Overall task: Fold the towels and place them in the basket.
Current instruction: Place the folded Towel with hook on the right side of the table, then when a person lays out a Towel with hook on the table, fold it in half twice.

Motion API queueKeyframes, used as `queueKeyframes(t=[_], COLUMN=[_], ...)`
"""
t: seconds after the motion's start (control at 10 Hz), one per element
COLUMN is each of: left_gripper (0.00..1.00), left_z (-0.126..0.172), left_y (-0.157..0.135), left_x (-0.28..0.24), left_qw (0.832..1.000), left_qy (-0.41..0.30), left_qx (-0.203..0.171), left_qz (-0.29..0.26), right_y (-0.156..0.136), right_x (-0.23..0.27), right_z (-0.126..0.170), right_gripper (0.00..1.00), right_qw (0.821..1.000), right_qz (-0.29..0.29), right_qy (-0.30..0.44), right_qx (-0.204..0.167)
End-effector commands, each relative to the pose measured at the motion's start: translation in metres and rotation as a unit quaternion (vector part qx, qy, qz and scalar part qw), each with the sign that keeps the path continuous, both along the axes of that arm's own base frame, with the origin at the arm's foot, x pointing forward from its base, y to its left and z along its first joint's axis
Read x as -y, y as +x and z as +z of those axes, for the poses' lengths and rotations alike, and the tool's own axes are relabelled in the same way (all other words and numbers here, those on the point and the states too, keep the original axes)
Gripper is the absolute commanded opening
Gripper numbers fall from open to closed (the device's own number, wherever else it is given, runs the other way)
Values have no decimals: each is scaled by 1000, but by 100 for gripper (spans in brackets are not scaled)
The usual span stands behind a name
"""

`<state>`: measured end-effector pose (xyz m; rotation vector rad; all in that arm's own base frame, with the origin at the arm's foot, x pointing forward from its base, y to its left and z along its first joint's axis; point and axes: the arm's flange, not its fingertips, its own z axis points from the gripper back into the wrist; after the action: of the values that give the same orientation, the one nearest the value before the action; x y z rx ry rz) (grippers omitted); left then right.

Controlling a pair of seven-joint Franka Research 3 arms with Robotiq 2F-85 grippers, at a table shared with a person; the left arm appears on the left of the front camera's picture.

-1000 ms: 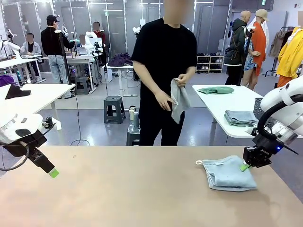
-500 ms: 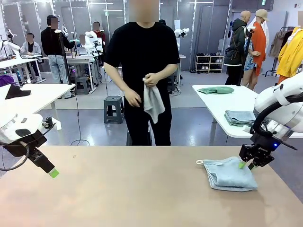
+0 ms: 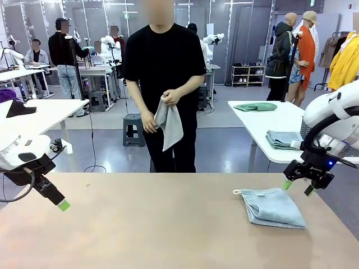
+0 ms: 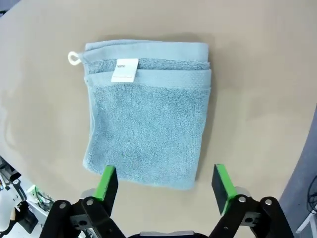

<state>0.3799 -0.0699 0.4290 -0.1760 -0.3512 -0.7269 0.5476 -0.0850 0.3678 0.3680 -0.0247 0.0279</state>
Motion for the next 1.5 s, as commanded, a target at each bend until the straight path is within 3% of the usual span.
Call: queueKeyframes(t=[0.0, 1.4], left_gripper=[100, 100], left_z=[1, 0], left_y=[2, 0], left_x=[2, 0], left_qw=[1000, 1000], left_qy=[6, 0], left_qx=[1, 0], left_qz=[5, 0], right_y=[0, 0], right_x=[7, 7], right_z=[-9, -9], right_gripper=[97, 97], right_qw=[1000, 1000], right_qz=[-7, -7], right_qy=[8, 1], right_qx=[-5, -8])
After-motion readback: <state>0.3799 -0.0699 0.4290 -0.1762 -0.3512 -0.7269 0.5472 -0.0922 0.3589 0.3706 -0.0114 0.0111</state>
